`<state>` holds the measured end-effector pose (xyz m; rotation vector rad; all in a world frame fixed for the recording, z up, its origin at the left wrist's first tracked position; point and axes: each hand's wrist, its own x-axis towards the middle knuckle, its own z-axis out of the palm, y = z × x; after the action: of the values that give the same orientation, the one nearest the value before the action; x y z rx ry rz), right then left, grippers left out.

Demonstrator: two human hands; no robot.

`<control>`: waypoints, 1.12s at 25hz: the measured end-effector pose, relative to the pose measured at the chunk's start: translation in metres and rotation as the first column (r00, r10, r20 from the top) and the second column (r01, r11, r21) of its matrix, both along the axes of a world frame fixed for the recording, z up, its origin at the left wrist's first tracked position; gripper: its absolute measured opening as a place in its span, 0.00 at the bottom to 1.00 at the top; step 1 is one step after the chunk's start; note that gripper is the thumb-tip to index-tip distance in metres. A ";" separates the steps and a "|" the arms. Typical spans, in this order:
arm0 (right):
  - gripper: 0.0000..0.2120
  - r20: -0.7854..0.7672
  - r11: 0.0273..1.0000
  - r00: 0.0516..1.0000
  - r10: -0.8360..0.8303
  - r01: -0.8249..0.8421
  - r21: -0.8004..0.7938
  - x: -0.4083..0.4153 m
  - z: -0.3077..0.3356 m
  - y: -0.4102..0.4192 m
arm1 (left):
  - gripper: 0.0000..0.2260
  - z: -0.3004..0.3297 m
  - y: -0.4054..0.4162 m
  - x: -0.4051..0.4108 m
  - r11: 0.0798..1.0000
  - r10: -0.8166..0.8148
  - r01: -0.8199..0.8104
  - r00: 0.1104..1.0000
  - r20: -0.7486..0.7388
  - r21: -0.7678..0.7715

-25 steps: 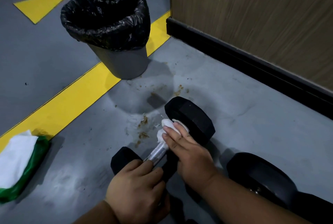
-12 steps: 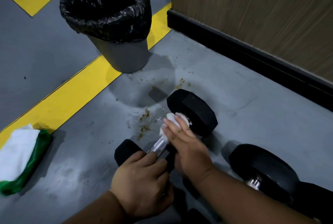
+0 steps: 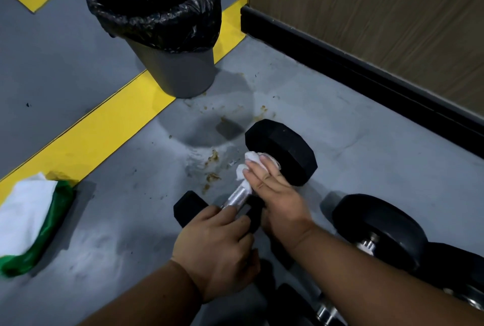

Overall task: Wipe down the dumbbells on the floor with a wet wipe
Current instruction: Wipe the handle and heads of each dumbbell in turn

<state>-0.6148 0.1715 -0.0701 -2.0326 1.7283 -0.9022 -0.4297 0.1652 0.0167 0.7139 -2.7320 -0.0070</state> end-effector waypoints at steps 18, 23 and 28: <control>0.31 -0.193 0.947 0.929 0.316 -0.297 0.118 -0.013 0.021 0.003 | 0.14 0.025 -0.044 0.020 0.923 -0.308 0.278 0.948 0.077 0.265; 0.35 -0.100 0.991 0.993 0.064 -0.052 0.121 0.002 0.025 0.010 | 0.19 0.009 -0.058 0.033 0.947 -0.143 0.136 0.990 0.004 0.292; 0.35 -0.053 0.934 0.940 0.337 -0.327 0.145 0.009 0.029 0.027 | 0.14 0.007 -0.053 0.028 0.955 -0.112 0.138 0.988 -0.110 0.262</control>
<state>-0.6054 0.1984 -0.0411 -2.2023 1.3763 -0.5906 -0.4013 0.1123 0.0234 0.5900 -2.7074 -0.4380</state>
